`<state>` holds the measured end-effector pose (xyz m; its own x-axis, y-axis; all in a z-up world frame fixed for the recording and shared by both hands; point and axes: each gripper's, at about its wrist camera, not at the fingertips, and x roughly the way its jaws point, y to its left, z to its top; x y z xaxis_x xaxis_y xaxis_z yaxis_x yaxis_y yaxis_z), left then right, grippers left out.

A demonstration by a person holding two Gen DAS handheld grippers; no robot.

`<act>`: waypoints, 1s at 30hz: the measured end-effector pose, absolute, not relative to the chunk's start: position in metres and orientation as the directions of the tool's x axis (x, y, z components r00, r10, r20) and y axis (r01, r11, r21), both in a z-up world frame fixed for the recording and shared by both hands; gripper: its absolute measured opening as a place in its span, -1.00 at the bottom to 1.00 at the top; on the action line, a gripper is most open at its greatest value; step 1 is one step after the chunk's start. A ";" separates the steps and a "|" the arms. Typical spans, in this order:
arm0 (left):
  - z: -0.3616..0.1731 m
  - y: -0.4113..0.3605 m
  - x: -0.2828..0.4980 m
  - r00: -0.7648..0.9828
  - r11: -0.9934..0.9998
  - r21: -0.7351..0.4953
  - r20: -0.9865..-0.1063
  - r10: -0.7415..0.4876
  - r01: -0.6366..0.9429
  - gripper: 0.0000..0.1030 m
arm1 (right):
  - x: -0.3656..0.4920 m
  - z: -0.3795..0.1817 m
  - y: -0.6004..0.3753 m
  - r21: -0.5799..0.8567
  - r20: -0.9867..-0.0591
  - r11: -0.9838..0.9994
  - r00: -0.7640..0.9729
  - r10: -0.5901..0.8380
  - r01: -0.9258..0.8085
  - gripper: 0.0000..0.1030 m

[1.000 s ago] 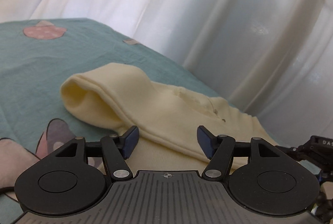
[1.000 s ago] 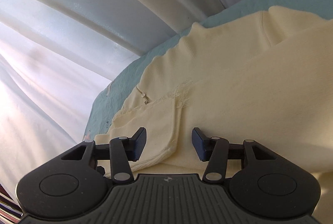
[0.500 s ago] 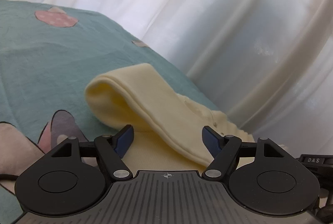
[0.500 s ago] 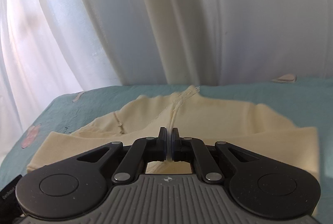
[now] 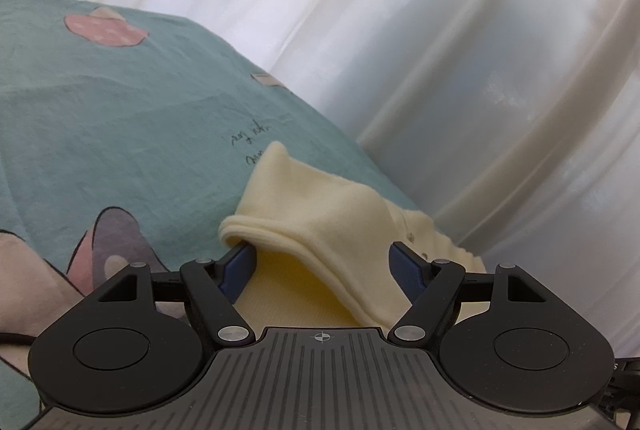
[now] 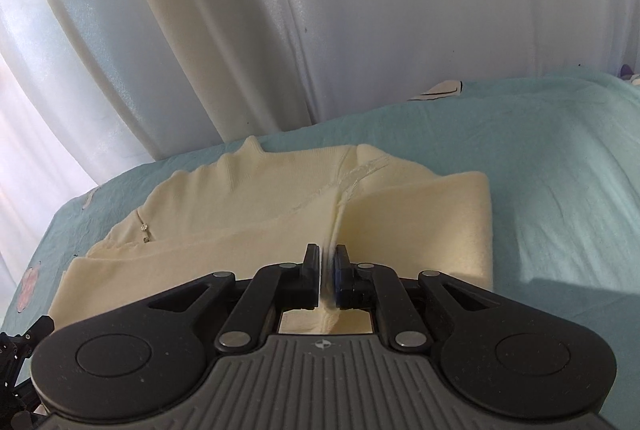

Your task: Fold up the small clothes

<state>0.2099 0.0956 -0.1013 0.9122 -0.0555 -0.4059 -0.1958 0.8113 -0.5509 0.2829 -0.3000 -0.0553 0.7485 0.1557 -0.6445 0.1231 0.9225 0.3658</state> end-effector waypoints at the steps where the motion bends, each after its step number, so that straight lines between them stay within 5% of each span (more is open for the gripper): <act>1: -0.101 0.095 0.210 0.911 0.812 -0.549 -0.409 -0.057 -0.196 0.53 | 0.284 -0.056 -0.299 0.368 -0.646 0.922 0.746 0.161 0.120 -0.82; 11: -0.102 0.096 0.212 0.910 0.811 -0.552 -0.409 -0.061 -0.194 0.54 | 0.294 -0.049 -0.280 0.076 -0.625 0.986 0.778 -0.066 0.145 -0.92; 14: -0.103 0.097 0.212 0.911 0.810 -0.555 -0.408 -0.064 -0.191 0.55 | 0.285 -0.046 -0.300 0.209 -0.639 0.956 0.769 -0.024 0.203 -0.86; 18: -0.103 0.097 0.213 0.911 0.811 -0.553 -0.408 -0.064 -0.191 0.56 | 0.249 -0.045 -0.321 0.572 -0.568 0.799 0.792 0.222 0.187 -0.12; 23: -0.103 0.095 0.214 0.909 0.816 -0.546 -0.411 -0.065 -0.189 0.59 | 0.239 -0.085 -0.317 0.758 -0.558 0.598 0.732 0.391 0.258 -0.04; 27: -0.104 0.094 0.215 0.908 0.818 -0.543 -0.413 -0.064 -0.189 0.59 | 0.241 -0.097 -0.318 0.795 -0.541 0.519 0.754 0.373 0.313 -0.15; 29: -0.104 0.094 0.215 0.908 0.819 -0.541 -0.414 -0.063 -0.190 0.60 | 0.247 -0.099 -0.319 0.785 -0.555 0.519 0.757 0.346 0.339 -0.41; 30: -0.103 0.093 0.215 0.907 0.822 -0.537 -0.417 -0.062 -0.190 0.60 | 0.252 -0.100 -0.320 0.767 -0.575 0.534 0.749 0.328 0.356 -0.82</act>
